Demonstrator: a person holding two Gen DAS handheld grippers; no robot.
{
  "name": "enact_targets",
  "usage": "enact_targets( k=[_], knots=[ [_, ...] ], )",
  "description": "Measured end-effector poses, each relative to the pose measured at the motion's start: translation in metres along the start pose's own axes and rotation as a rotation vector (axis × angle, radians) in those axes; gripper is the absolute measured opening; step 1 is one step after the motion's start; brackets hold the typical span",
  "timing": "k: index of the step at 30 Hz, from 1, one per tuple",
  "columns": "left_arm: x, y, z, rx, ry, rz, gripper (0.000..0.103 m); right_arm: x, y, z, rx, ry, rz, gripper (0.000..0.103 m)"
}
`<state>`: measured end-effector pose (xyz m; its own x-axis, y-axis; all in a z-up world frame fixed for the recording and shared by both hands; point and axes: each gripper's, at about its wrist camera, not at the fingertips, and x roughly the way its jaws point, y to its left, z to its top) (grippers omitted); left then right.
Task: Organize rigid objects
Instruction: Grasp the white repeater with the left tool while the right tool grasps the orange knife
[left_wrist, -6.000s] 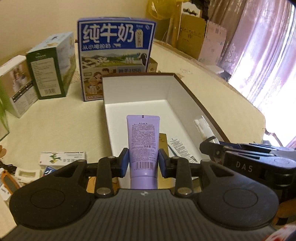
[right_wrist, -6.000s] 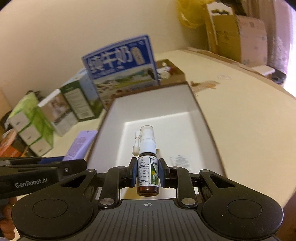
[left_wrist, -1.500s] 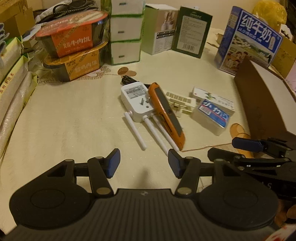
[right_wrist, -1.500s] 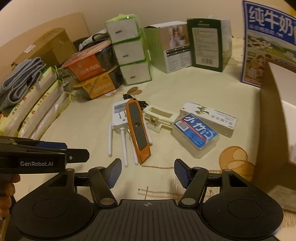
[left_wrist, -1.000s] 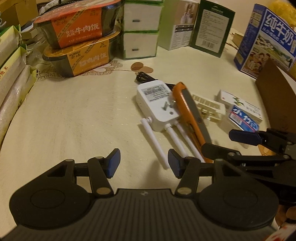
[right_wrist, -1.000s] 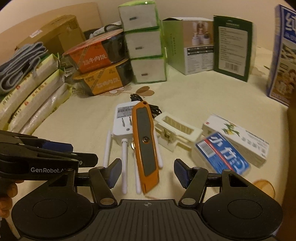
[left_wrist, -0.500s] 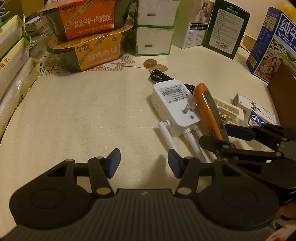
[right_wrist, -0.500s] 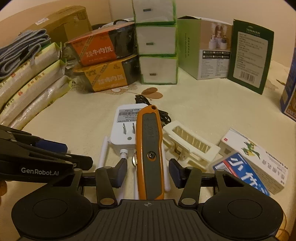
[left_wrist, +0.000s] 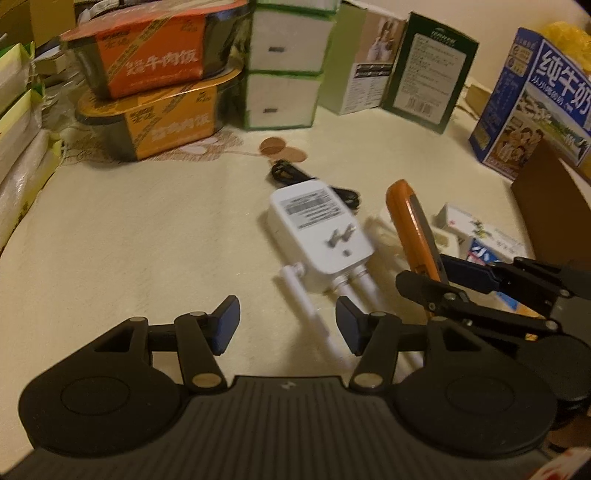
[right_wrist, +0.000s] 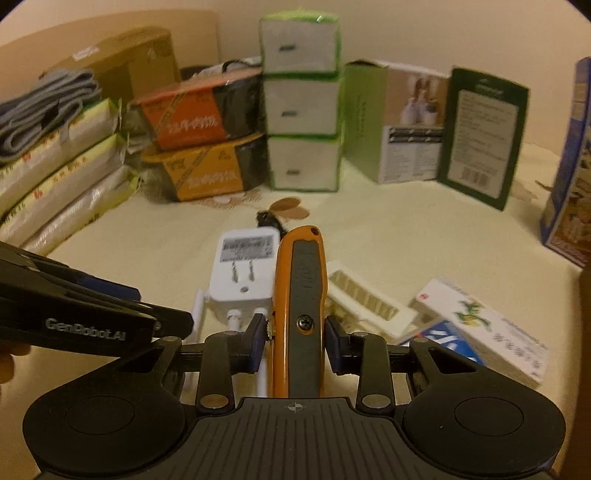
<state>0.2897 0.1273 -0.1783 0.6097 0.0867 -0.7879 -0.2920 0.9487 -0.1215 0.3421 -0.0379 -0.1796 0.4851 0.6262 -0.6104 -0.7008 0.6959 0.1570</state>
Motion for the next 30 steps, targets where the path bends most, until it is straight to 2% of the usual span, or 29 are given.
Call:
enact_targets(
  k=[5,11,15,18,25,27,30],
  knots=[
    [0.006,-0.016,0.006,0.01,-0.009,-0.025,0.059,-0.019,-0.016,0.005,0.055,-0.01,-0.039,0.031],
    [0.018,-0.041,0.011,0.03,0.022,-0.025,0.061,-0.035,-0.037,0.002,0.107,-0.007,-0.087,0.031],
    [0.029,-0.054,0.01,0.052,0.011,0.048,0.064,-0.042,-0.047,-0.003,0.141,0.003,-0.105,0.031],
    [0.034,-0.062,0.007,0.124,-0.004,0.136,0.064,-0.046,-0.051,-0.005,0.159,0.01,-0.107,0.031],
    [0.034,-0.029,0.0,0.128,0.014,0.203,0.064,-0.049,-0.057,-0.009,0.178,0.025,-0.117,0.031],
    [0.029,-0.016,0.0,0.127,0.019,0.175,0.059,-0.049,-0.059,-0.01,0.186,0.029,-0.126,0.031],
    [0.017,-0.006,0.001,0.153,-0.004,0.106,0.057,-0.049,-0.063,-0.01,0.201,0.033,-0.141,0.031]
  ],
)
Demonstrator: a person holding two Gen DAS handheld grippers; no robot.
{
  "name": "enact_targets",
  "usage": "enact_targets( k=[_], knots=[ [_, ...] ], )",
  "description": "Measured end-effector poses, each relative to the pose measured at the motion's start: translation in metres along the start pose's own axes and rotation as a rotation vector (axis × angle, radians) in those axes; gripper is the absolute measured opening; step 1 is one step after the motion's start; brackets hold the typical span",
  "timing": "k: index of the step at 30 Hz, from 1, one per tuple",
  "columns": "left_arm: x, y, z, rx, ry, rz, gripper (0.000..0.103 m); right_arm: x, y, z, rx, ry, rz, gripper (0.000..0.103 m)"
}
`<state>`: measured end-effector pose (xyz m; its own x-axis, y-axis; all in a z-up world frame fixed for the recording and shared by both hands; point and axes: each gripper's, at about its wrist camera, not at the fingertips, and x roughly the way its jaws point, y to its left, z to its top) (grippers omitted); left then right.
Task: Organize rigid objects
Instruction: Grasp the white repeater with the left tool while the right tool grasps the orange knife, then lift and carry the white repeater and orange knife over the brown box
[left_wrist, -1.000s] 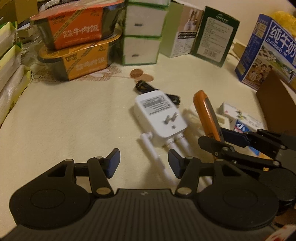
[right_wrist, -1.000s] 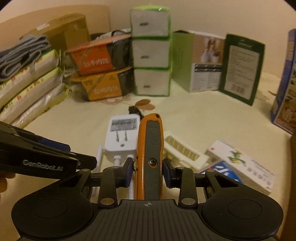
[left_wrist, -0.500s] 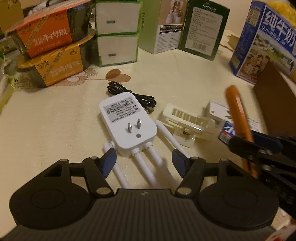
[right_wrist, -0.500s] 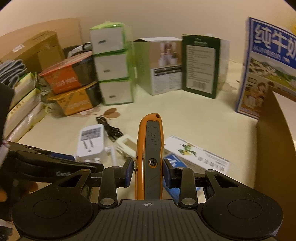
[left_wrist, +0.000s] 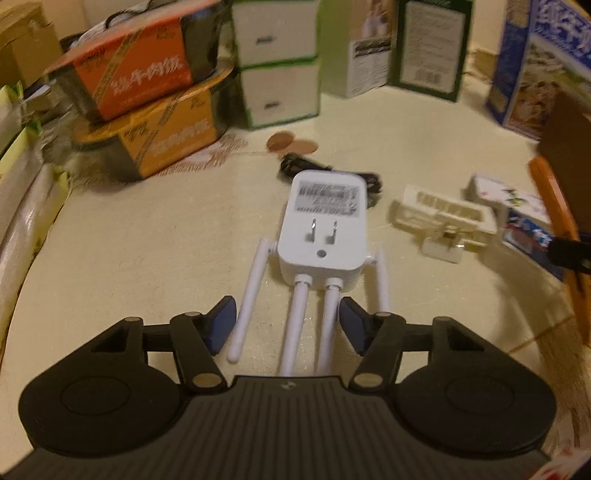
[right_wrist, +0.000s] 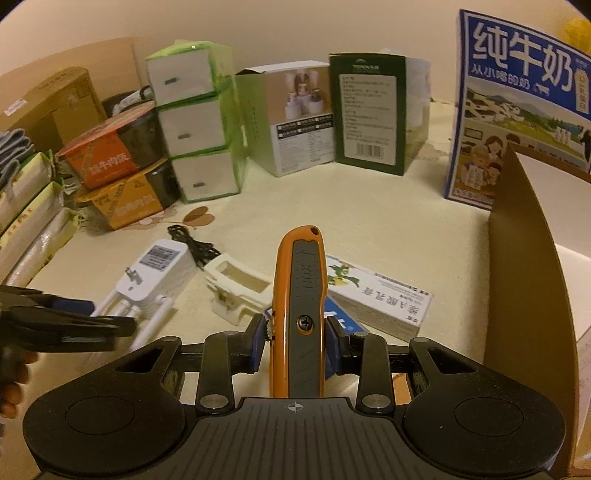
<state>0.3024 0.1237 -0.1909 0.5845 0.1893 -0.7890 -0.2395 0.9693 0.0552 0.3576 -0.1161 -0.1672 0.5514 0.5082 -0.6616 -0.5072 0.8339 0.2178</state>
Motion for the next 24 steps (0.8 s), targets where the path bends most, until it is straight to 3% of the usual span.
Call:
enact_targets(
  k=[6,16,19,24],
  knots=[
    [-0.012,-0.001,0.017,0.055,-0.069,-0.1,0.063,-0.001,-0.006,0.005,0.016,-0.002,-0.022,0.031],
    [0.025,-0.019,0.042,0.16,-0.031,-0.098,0.065,-0.004,-0.018,0.007,0.034,0.007,-0.06,0.031],
    [0.036,-0.02,0.045,0.169,-0.011,-0.083,0.064,-0.004,-0.021,0.007,0.045,0.012,-0.064,0.031],
    [0.044,-0.016,0.048,0.137,0.024,-0.094,0.053,-0.006,-0.024,0.007,0.052,0.02,-0.064,0.031]
  ],
)
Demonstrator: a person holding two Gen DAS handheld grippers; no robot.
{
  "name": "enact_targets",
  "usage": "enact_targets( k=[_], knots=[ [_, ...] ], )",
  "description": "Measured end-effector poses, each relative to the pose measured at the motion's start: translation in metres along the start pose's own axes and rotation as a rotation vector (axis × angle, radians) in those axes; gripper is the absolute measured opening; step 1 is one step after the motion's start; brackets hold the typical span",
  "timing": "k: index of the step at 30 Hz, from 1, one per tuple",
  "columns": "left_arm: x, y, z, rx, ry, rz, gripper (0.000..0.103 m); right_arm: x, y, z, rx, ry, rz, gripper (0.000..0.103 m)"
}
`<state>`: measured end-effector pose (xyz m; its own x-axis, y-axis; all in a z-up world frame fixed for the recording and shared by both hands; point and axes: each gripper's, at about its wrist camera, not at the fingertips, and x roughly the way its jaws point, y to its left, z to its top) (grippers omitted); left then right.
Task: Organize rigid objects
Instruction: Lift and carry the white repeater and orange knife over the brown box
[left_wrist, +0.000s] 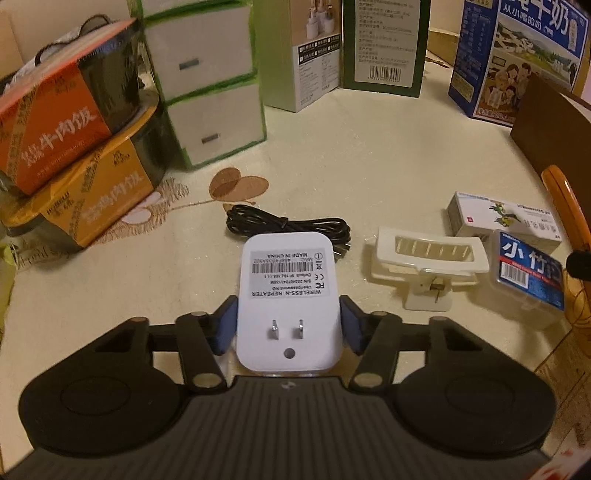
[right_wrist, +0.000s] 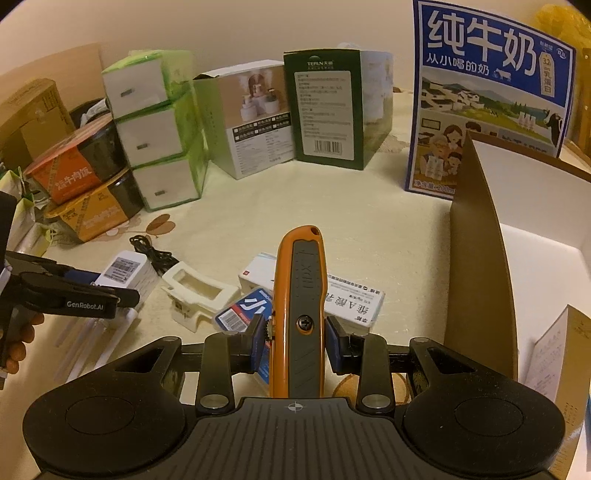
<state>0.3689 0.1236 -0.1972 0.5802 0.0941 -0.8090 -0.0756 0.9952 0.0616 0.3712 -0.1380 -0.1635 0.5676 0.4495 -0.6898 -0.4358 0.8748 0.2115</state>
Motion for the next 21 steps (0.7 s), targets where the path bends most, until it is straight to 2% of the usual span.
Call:
enact_targets(
  k=[6,15,21],
  knots=[
    [-0.011,-0.004,-0.011,-0.018,0.015,0.026,0.052,-0.003,-0.002,-0.001,0.018,0.015,0.008,0.031],
    [-0.045,-0.006,-0.051,-0.117,0.063,0.039,0.052,-0.016,0.001,-0.007,0.018,0.019,0.027,0.031],
    [-0.039,-0.008,-0.051,-0.114,0.076,0.046,0.052,-0.027,0.004,-0.009,0.029,0.014,0.036,0.031]
  ],
)
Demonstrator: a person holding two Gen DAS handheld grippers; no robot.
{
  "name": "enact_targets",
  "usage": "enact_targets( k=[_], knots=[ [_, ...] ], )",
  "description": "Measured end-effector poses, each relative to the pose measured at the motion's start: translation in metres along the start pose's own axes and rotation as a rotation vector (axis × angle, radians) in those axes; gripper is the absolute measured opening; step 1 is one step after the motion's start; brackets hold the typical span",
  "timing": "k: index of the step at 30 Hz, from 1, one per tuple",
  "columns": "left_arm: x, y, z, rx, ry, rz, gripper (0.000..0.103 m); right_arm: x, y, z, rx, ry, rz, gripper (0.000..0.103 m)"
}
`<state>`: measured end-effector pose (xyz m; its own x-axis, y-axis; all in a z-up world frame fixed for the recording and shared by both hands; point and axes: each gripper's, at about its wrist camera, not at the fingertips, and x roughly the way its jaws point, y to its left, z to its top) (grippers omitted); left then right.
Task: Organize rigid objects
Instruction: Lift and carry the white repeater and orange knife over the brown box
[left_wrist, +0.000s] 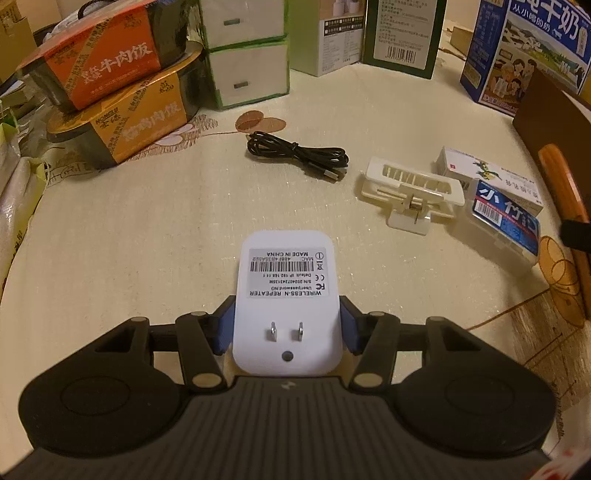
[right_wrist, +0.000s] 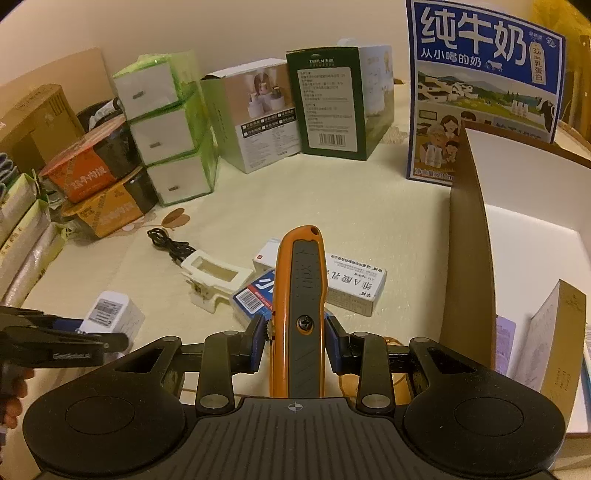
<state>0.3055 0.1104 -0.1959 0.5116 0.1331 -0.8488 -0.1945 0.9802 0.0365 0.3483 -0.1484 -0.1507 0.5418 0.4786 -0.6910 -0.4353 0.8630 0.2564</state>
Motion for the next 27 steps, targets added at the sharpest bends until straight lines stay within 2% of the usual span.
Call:
enact_targets(
  k=[10,21,27],
  knots=[
    [-0.007,0.001,-0.008,-0.04,-0.001,0.005,0.052,-0.015,0.007,-0.005,0.003,0.007,0.022,0.031],
    [-0.052,-0.004,-0.029,-0.072,-0.02,-0.036,0.052,-0.038,0.015,-0.029,0.029,0.064,0.076,0.031],
    [-0.082,-0.017,-0.029,-0.069,-0.053,-0.067,0.052,-0.064,0.018,-0.036,0.038,0.06,0.095,0.031]
  ],
)
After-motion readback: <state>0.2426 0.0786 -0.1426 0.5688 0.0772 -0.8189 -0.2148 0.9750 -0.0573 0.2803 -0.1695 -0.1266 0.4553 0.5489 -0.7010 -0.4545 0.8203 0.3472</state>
